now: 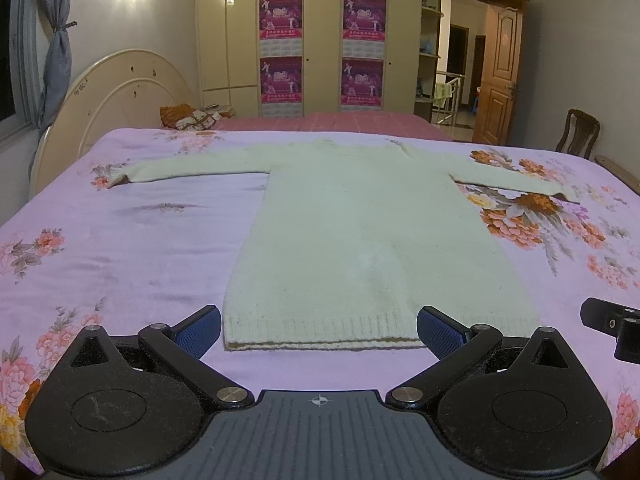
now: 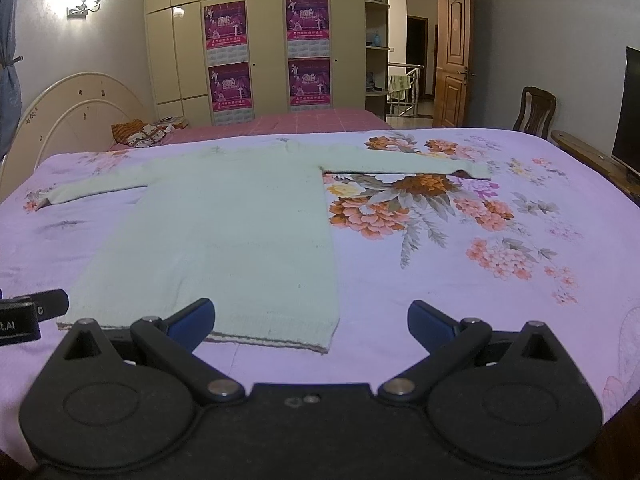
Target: Fold small clothes
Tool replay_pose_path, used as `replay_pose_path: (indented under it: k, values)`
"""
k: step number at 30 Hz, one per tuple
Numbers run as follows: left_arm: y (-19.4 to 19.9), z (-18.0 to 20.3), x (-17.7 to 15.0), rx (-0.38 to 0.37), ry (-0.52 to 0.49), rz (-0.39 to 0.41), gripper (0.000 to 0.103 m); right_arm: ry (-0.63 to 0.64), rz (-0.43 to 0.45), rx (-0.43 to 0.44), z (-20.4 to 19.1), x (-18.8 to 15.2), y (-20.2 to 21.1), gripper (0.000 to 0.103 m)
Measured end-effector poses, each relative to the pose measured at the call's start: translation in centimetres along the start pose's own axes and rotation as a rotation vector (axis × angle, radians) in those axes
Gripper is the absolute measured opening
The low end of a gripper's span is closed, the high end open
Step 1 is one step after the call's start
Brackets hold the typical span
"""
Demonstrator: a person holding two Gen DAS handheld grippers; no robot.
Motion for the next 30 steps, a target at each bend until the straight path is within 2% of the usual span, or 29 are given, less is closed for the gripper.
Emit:
replay_pose_path:
  k: [29,30]
  values:
    - [-0.4,0.6,0.1,0.004,-0.005,0.002,0.103,0.007,0.000,0.001,-1.0,0.1,0.0,0.102]
    - [-0.3,-0.2,0.3,0.003,-0.003,0.001,0.103,0.007,0.001,0.001,-1.0,0.1,0.0,0.102]
Point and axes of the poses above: each gripper's, at about its wrist camera, not at the fingertips, and y roughly against the way its jaws point, z to its right, x to its top, the point moved 1 cm from there along -y, roughly the way its jaws point, and after that the axes turned 5 degrees about x, right-handed, at the moved point
